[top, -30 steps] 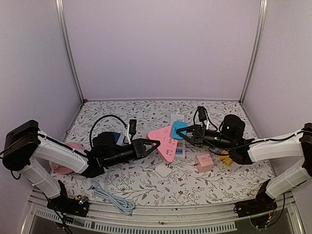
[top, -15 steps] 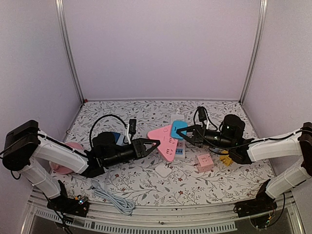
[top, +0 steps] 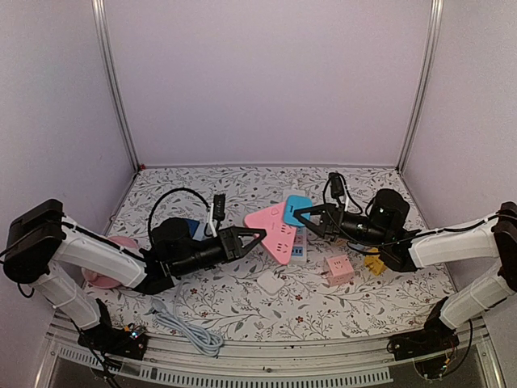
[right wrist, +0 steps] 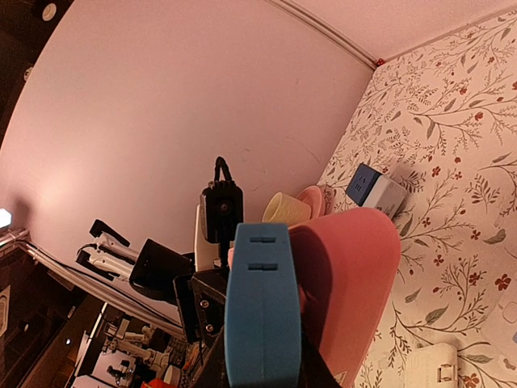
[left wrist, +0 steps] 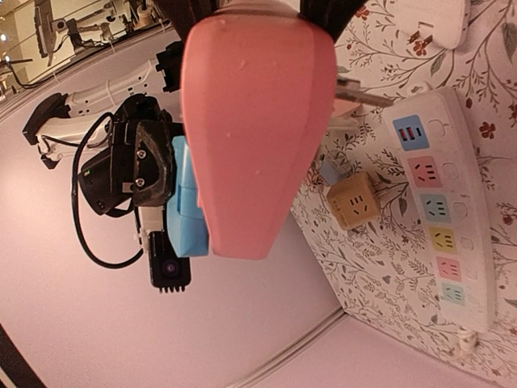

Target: Pull the plug off the socket

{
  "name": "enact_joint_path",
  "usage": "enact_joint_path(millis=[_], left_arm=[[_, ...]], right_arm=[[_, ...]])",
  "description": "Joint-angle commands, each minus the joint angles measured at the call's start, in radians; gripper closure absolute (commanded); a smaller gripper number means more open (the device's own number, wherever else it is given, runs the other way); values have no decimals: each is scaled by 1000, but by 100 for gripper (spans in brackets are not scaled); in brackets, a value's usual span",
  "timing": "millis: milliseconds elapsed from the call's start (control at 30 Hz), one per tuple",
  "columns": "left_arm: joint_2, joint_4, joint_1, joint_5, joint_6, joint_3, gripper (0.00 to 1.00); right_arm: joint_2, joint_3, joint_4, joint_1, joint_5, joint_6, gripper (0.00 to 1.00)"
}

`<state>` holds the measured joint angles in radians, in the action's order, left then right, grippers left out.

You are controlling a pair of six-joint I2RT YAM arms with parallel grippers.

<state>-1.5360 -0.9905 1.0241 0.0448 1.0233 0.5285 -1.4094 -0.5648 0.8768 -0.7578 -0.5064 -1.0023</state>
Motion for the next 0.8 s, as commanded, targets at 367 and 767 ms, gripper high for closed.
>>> enact_joint_path(millis=[367, 767], left_arm=[[-1, 168, 4, -88, 40, 30, 100], [19, 319, 2, -179, 79, 31, 100]], right_arm=[[36, 1, 174, -9, -90, 14, 97], [45, -7, 191, -9, -147, 30, 97]])
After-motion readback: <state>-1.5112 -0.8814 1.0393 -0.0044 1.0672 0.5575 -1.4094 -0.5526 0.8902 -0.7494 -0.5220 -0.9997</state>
